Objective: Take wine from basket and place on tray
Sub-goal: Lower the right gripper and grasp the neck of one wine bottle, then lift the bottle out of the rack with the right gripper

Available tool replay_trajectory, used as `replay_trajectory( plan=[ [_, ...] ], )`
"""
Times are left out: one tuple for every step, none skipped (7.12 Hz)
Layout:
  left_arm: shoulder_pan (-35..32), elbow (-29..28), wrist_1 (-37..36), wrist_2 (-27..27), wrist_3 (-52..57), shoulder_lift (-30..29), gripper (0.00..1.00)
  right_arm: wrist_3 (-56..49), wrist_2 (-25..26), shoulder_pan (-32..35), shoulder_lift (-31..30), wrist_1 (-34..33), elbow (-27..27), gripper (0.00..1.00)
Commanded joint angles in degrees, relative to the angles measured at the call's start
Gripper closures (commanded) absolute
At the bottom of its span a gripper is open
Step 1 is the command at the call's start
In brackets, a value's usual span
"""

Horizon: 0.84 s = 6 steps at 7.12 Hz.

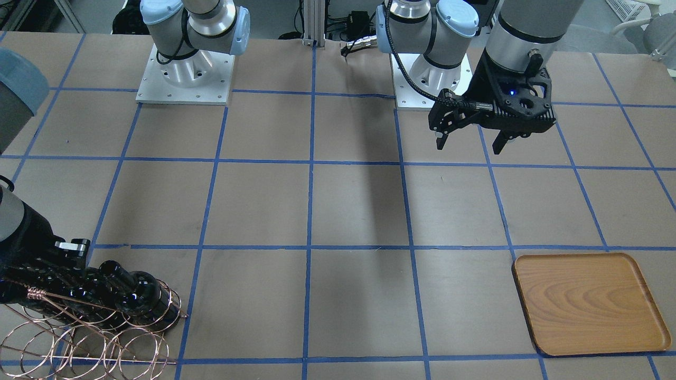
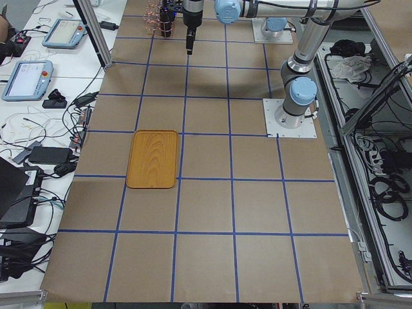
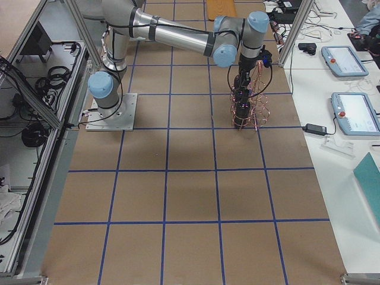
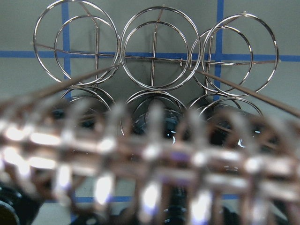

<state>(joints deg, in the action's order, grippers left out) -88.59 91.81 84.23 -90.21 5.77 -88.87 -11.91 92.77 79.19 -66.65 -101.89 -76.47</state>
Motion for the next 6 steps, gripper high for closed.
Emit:
replay_trajectory(
  plan=[
    [0.0,0.04,-0.03,0.03,0.04,-0.08,0.0,0.3,-0.22,-0.09,-1.54,0.02,0.18,0.75],
    [0.0,-0.05,-0.03,0.03,0.04,-0.08,0.0,0.74,-0.57,-0.09,-3.64,0.37,0.53,0.75],
    [0.0,-0.05,-0.21,0.03,0.04,-0.17,0.0,0.74,-0.58,-0.09,-7.31,0.9,0.71,0.74],
    [0.09,-0.14,-0.38,-0.14,0.04,-0.17,0.0,0.74,-0.58,0.0,-11.7,4.99,1.41,0.73],
    [0.17,-0.14,-0.56,-0.23,-0.05,-0.17,0.0,0.74,-0.49,0.0,-14.7,9.12,1.5,0.73],
    [1.05,-0.14,-0.47,0.03,-0.05,-0.17,0.0,1.79,0.03,0.17,-16.21,14.3,0.72,0.73]
  ],
)
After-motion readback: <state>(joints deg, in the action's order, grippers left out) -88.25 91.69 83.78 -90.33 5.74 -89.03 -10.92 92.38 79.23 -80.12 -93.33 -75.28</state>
